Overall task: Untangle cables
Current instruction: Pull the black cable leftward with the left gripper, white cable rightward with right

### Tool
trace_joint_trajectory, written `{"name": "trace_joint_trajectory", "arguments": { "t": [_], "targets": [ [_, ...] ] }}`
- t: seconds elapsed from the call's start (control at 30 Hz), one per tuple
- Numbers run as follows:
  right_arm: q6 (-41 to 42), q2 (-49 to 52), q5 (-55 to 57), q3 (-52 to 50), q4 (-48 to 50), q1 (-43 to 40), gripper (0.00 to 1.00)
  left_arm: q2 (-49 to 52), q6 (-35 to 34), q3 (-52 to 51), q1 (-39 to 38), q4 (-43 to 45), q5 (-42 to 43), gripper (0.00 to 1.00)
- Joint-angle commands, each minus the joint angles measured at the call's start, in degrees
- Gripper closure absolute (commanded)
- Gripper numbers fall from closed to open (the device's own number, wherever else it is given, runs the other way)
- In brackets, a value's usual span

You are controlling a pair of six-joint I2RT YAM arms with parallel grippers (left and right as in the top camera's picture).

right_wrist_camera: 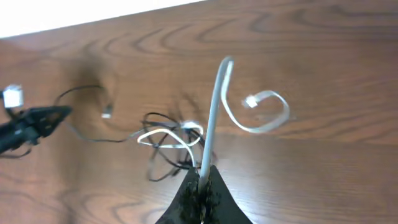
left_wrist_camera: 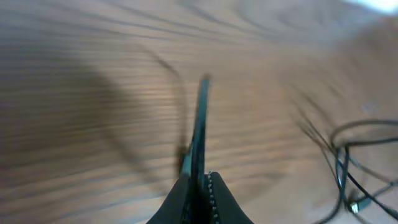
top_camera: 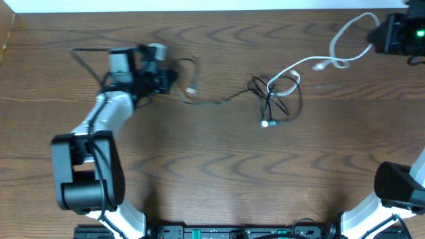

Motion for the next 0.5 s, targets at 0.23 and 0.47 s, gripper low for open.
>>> {"name": "trace_joint_trajectory", "arguments": {
  "t": [0.23,0.47],
  "targets": [
    [-0.24,0.39,-2.03,0.26,3.56,-8.92,0.99,0.07,-4.70,0.42,8.41,0.74,-2.01,0.93],
    [1.01,1.49,-1.03,0.26,3.58,-19.26,0.99,0.07,-4.70,0.42,8.81,2.56,-3.78,0.92]
  ]
}}
